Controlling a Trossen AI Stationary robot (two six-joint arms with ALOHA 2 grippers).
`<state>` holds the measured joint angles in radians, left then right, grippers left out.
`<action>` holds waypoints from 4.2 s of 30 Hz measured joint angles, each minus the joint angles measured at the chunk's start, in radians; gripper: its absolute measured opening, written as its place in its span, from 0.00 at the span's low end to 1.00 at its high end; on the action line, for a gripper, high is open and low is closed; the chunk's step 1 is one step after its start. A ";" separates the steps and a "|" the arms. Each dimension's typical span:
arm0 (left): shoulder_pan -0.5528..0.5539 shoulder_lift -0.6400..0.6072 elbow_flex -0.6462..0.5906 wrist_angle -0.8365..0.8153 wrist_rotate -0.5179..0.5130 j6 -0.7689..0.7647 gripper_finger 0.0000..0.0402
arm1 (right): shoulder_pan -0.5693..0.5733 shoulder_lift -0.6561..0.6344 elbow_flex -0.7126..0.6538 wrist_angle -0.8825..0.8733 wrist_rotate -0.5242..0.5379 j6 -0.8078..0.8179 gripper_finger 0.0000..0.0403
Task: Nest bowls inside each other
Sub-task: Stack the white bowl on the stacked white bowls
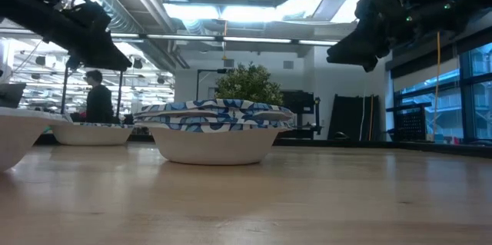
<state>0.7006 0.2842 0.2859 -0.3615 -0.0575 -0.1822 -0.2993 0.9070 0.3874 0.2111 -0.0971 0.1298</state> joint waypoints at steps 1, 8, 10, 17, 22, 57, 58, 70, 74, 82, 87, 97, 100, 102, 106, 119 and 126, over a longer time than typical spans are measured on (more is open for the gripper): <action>0.000 0.030 0.015 -0.007 0.000 0.000 0.31 | 0.000 0.000 0.000 0.001 0.000 -0.005 0.33; 0.004 0.240 0.130 -0.132 -0.012 -0.107 0.32 | 0.000 0.000 0.000 0.000 0.000 -0.011 0.33; 0.003 0.283 0.154 -0.136 -0.009 -0.127 0.32 | 0.000 0.000 0.000 0.000 0.000 -0.016 0.33; -0.045 0.414 0.197 -0.164 0.007 -0.170 0.32 | -0.009 0.000 0.000 -0.001 0.000 -0.034 0.33; -0.080 0.501 0.197 -0.195 -0.005 -0.257 0.31 | -0.026 0.000 0.000 -0.003 0.000 -0.034 0.33; -0.303 0.764 0.197 -0.196 -0.219 -0.412 0.31 | -0.052 0.000 0.000 -0.002 0.000 -0.005 0.33; -0.303 0.770 0.197 -0.200 -0.218 -0.412 0.31 | -0.052 0.000 0.000 -0.002 0.000 -0.005 0.33; -0.304 0.834 0.197 -0.205 -0.212 -0.414 0.31 | -0.052 0.001 0.000 -0.002 0.000 -0.033 0.33; -0.304 0.842 0.197 -0.208 -0.213 -0.414 0.30 | -0.052 0.001 0.000 -0.003 0.000 -0.037 0.33; -0.304 0.841 0.197 -0.208 -0.206 -0.415 0.15 | -0.052 0.001 0.000 -0.005 0.000 -0.036 0.33; -0.304 0.841 0.197 -0.207 -0.194 -0.413 0.03 | -0.052 0.001 0.000 -0.006 0.000 -0.035 0.33; -0.304 0.840 0.197 -0.189 -0.087 -0.410 0.11 | -0.052 0.001 0.000 -0.027 0.000 -0.034 0.33; -0.304 0.840 0.197 -0.164 -0.047 -0.407 0.14 | -0.052 0.001 0.000 -0.027 0.000 -0.035 0.33; -0.304 0.840 0.197 -0.154 -0.037 -0.391 0.15 | -0.052 0.001 0.000 -0.027 0.000 -0.034 0.33; -0.304 0.840 0.197 -0.146 -0.032 -0.387 0.15 | -0.052 0.001 0.000 -0.027 0.000 -0.034 0.33; -0.302 0.839 0.197 -0.144 -0.036 -0.383 0.06 | -0.052 0.001 0.000 -0.027 0.000 -0.029 0.33; -0.302 0.839 0.197 -0.071 -0.029 -0.370 0.09 | -0.052 0.001 0.000 -0.027 0.000 -0.029 0.33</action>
<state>0.3988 1.1233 0.4828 -0.4328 -0.0870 -0.5524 -0.3515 0.9077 0.3874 0.1844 -0.0975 0.1006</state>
